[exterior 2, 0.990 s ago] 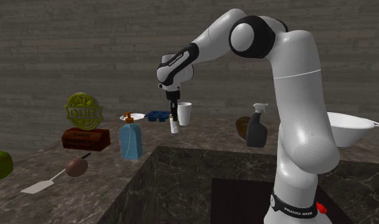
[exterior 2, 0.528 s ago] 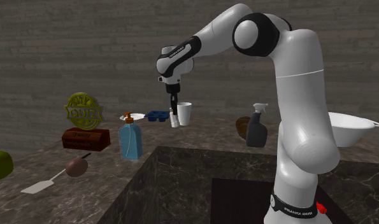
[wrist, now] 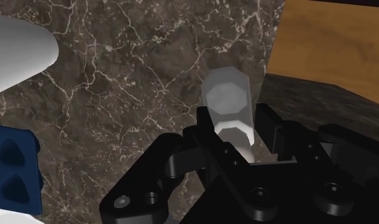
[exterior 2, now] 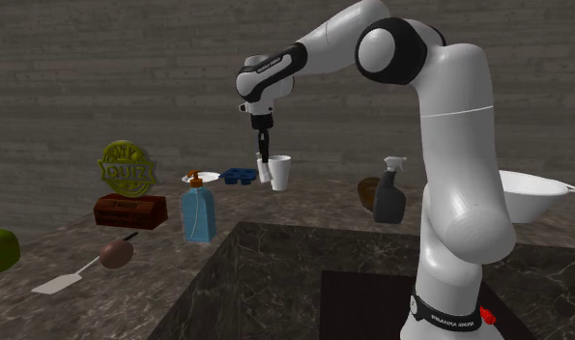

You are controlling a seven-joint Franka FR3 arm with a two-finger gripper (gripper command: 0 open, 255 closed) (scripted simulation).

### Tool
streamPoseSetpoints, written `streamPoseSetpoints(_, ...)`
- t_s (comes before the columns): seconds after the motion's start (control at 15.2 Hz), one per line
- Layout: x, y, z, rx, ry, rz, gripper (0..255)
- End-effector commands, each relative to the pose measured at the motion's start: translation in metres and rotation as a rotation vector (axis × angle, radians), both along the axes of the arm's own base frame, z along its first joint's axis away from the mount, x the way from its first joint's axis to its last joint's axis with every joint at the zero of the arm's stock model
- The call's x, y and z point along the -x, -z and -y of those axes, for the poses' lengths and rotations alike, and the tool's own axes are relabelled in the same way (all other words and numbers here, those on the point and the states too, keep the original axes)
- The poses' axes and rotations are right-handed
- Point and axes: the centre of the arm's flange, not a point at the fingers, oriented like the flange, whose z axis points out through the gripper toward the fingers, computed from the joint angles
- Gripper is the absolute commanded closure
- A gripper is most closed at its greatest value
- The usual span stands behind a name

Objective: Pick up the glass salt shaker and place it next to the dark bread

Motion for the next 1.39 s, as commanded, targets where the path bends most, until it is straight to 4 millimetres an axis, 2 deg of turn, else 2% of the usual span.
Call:
streamPoseSetpoints(0.0,0.001,-0.01,0.0,0.0,0.0,0.0,255)
streamPoseSetpoints(0.46,0.001,-0.043,0.0,0.0,0.0,0.0,255)
streamPoseSetpoints(1.32,0.172,-0.043,0.011,0.0,0.0,0.0,255)
